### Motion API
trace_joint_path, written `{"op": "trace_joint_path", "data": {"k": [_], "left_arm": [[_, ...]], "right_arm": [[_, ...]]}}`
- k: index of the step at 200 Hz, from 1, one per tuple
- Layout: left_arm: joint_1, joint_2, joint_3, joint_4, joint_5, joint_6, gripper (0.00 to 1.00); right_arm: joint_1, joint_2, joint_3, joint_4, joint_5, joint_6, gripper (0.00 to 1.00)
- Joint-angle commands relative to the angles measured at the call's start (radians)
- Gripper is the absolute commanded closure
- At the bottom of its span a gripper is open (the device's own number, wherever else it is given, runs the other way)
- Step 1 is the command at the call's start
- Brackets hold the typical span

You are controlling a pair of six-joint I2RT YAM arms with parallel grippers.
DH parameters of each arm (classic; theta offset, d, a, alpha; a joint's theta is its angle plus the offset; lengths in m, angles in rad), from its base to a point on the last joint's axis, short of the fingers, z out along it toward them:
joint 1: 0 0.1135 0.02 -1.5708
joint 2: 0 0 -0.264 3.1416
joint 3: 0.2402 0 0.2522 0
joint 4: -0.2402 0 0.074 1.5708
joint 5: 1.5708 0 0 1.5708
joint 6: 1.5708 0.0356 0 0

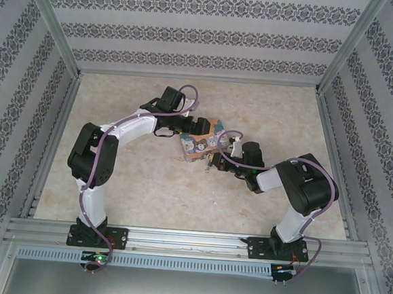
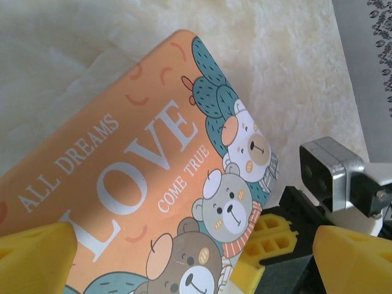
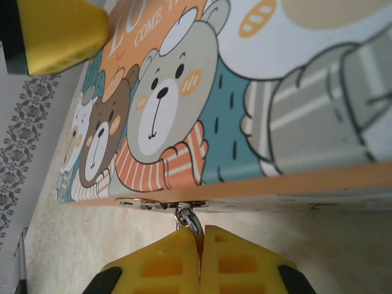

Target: Unlock the padlock with the key

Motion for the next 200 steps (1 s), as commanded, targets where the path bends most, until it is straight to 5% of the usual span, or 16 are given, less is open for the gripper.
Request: {"op": "trace_joint_path", "data": {"k": [1, 120, 200], "left_arm": [[-0.007, 0.007, -0.072, -0.098, -0.019, -0.036, 0.01], [-0.007, -0.068, -0.187, -0.027, -0.003, -0.092, 0.01], [-0.004, -0.062, -0.176, -0.034, -0.006, -0.086, 0.01]], "right_arm": [[-0.012, -0.034, -0.024, 0.065, 0.039, 0.038, 1.0], [-0.007, 0.115, -0.018, 0.319, 0.12, 0.246, 1.0], [0.008, 0.134, 0.005, 0.325, 0.173, 0.271, 1.0]]}}
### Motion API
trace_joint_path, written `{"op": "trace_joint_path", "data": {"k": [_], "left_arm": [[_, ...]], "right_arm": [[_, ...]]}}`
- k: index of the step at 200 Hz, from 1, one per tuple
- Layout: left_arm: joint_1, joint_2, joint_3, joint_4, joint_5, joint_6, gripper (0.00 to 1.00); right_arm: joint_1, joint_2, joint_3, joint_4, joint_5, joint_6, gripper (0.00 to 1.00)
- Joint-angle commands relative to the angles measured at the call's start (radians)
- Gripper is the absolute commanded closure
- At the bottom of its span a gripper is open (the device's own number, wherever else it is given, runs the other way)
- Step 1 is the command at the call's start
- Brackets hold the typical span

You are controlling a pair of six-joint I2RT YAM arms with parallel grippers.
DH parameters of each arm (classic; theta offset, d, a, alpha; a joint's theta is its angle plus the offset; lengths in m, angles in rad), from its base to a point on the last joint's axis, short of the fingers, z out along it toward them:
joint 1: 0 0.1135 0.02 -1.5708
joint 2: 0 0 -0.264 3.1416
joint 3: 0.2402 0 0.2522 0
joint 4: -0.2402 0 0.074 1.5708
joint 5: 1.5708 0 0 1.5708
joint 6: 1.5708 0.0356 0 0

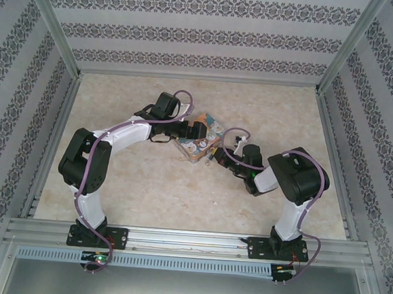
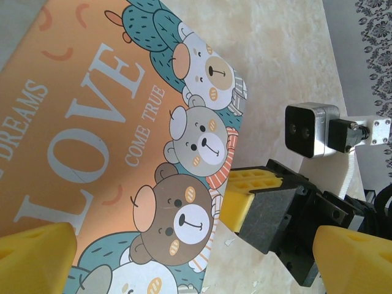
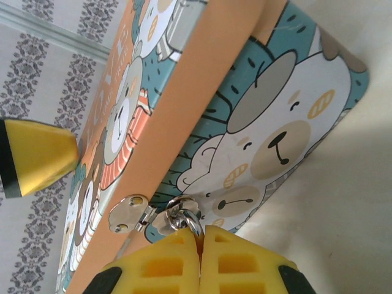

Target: Unlock the padlock with the key

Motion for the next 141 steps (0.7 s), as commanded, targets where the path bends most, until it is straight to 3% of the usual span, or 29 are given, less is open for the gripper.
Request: {"op": "trace_joint_path", "data": {"k": [1, 141], "left_arm": [[-0.003, 0.03, -0.033, -0.125, -0.01, -0.024, 0.01], [0.047, 0.002, -0.06, -0.117, -0.011, -0.035, 0.01]], "right_arm": [[0.007, 0.009, 0.02, 0.056, 0.046, 0.024, 1.0], [-0.018, -0.033, -0.016, 0.055, 0.158, 0.118, 1.0]]}}
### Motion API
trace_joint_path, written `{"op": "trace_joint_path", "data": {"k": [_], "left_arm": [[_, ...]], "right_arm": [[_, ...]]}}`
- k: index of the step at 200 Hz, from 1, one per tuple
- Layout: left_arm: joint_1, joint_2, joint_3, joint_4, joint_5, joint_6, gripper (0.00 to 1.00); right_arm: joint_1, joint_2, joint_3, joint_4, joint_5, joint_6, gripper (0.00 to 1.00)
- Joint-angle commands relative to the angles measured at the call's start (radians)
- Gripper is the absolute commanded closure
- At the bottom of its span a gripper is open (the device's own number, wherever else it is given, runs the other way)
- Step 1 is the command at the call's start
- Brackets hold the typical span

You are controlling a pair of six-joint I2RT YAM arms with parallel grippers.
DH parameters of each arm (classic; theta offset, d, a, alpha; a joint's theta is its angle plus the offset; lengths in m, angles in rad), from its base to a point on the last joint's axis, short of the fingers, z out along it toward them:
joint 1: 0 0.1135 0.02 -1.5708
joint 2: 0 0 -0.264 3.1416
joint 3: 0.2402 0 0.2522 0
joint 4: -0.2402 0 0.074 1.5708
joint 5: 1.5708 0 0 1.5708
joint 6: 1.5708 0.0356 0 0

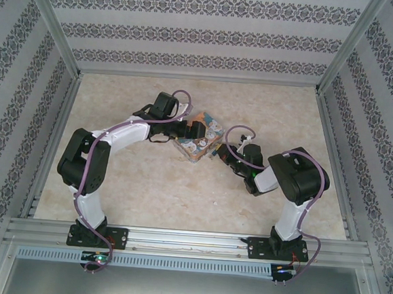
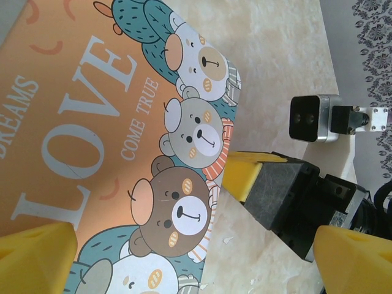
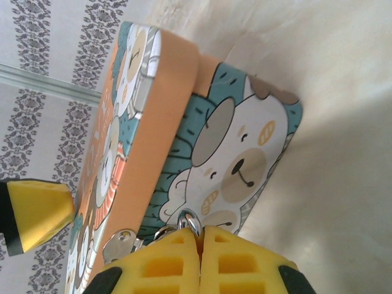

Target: Unlock the padlock with the key

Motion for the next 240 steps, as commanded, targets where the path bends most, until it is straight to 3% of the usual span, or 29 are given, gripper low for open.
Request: {"op": "trace_joint_path", "data": {"k": [1, 99, 189, 240], "left_arm": [[0.029, 0.012, -0.047, -0.119, -0.023, -0.028, 0.01], [0.116, 0.061, 0.046, -0.163, -0.023, 0.027, 0.01], [0.143, -0.015, 0.072, -0.095, 0.012, 0.035, 0.01], [0.164, -0.113, 0.048, -0.013, 0.012, 0.033, 0.01]], "right_arm": [[-0.017, -0.033, -0.017, 0.032, 0.042, 0.012, 1.0], [-0.049, -0.263, -0.079, -0.184, 0.017, -0.114, 1.0], [-0.048, -0.648, -0.012, -0.789, -0.038, -0.352, 1.0], [-0.043, -0.777, 0.033, -1.007, -0.047, -0.413, 1.0]]}}
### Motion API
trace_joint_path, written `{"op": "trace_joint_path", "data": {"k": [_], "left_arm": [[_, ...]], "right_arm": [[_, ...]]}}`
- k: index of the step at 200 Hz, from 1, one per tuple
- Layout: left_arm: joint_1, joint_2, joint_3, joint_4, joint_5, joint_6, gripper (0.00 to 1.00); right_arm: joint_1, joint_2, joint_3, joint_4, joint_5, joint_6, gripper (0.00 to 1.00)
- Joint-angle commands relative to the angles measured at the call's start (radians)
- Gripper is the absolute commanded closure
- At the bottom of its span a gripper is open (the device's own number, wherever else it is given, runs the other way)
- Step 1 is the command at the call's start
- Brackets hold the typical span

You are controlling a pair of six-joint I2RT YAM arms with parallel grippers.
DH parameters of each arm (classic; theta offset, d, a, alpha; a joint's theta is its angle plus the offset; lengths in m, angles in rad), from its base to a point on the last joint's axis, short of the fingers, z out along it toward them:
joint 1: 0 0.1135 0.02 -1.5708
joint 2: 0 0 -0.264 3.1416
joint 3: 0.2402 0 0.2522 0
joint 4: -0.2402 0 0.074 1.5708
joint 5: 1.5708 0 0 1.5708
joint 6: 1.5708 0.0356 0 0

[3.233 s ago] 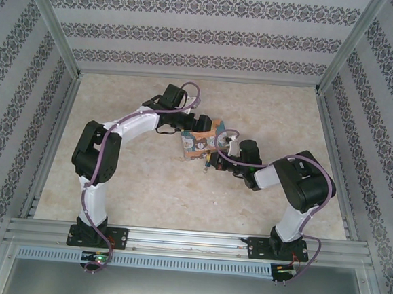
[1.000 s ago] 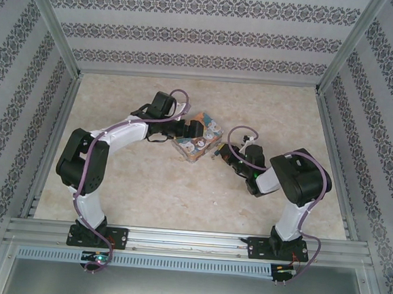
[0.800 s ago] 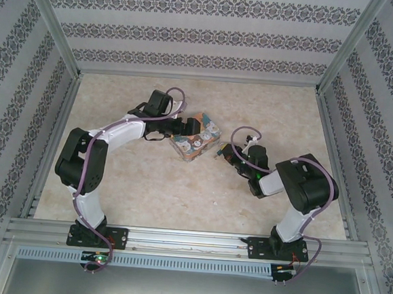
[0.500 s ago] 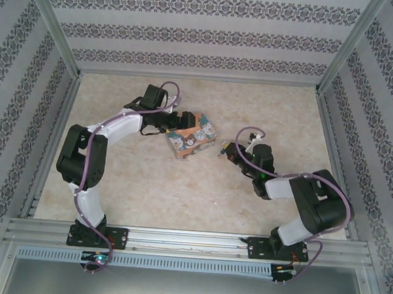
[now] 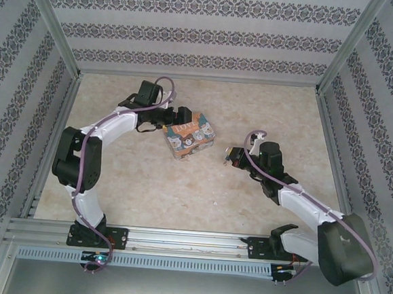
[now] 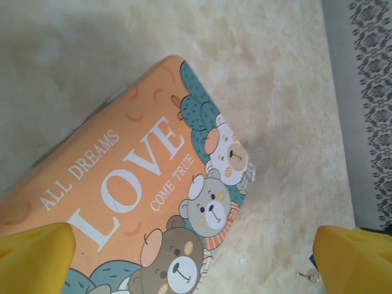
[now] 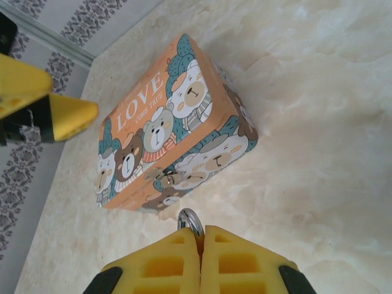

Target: Unlock the padlock with the key

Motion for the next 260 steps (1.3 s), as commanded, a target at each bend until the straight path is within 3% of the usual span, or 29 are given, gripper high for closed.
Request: {"op": "trace_joint_path", "data": {"k": [1, 73, 164, 200, 260], "left_arm": [[0.021, -0.093, -0.028, 0.071, -0.003, 0.023, 0.01], [0.068, -0.353, -0.24, 0.297, -0.047, 0.099, 0.01], [0.088, -0.644, -0.42, 0.267, -0.133, 0.413, 0.01], [0.088, -0.719, -0.488, 0.278, -0.161, 0.457, 0.01], [0.088, -0.8, -0.519, 0.16, -0.18, 0.504, 0.01]], "right_arm": [[-0.005, -0.053, 0.039, -0.154, -0.021, -0.062, 1.0], [-0.003, -0.158, 0.083, -0.335, -0.037, -0.08, 1.0], [0.027, -0.174, 0.185, -0.493, -0.066, -0.102, 1.0], [0.049, -0.168, 0.203, -0.544, -0.066, -0.095, 1.0], [0.103, -0.113, 0.237, -0.591, -0.053, -0.118, 1.0]]}}
